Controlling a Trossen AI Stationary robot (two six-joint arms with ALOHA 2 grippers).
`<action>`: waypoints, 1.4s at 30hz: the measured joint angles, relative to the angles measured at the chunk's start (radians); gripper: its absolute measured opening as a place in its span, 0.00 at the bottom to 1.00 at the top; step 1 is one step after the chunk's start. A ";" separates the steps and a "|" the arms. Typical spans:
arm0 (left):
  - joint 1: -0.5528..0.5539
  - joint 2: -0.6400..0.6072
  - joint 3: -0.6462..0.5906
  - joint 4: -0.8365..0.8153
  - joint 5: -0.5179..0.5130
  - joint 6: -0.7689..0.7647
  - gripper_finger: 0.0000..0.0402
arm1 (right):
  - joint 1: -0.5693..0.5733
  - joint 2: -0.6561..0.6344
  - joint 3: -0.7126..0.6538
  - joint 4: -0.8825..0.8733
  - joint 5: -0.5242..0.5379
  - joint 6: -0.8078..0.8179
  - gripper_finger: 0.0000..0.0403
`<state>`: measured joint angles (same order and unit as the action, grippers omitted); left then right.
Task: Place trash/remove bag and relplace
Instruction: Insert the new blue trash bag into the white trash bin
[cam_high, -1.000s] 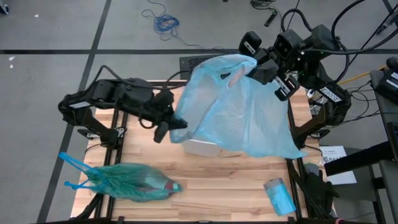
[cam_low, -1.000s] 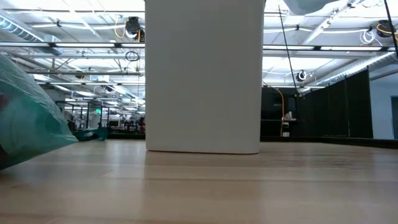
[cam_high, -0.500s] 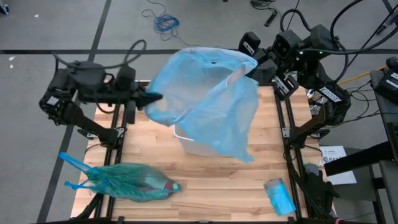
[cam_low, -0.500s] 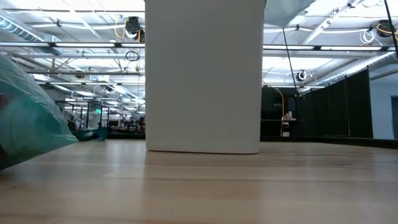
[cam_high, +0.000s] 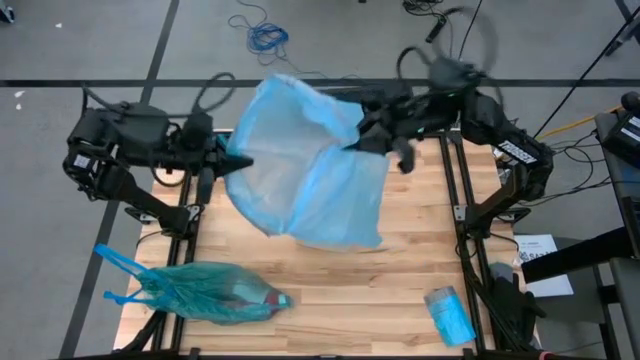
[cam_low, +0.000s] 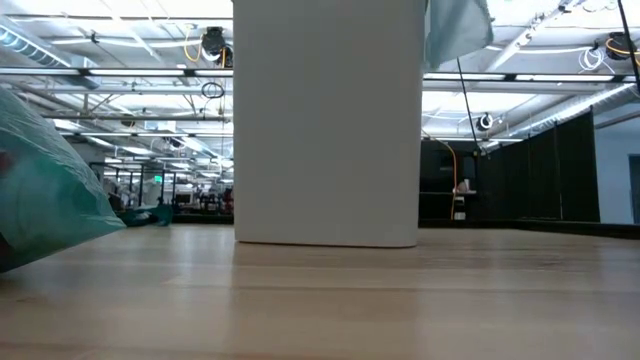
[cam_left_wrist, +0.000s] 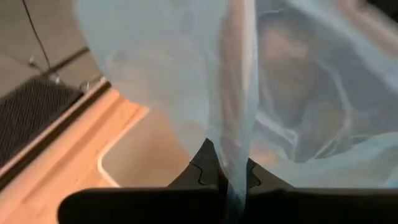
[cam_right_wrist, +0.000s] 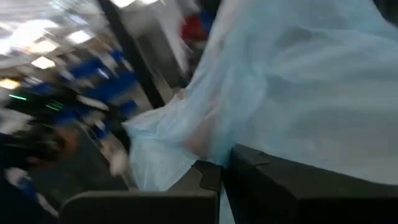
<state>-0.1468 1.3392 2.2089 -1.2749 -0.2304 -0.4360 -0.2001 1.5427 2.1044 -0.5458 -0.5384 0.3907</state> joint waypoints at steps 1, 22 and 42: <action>-0.004 0.005 0.000 -0.018 0.008 -0.003 0.00 | 0.002 0.004 0.000 -0.058 0.018 -0.010 0.00; -0.015 0.253 -0.002 -0.127 0.161 0.059 0.00 | 0.016 0.297 -0.040 -0.630 0.032 -0.133 0.00; -0.010 0.345 -0.002 -0.151 0.223 0.085 0.00 | 0.052 0.417 -0.039 -0.631 0.034 -0.189 0.00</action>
<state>-0.1566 1.6846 2.2066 -1.4258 -0.0071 -0.3511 -0.1486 1.9595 2.0651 -1.1764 -0.5048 0.2019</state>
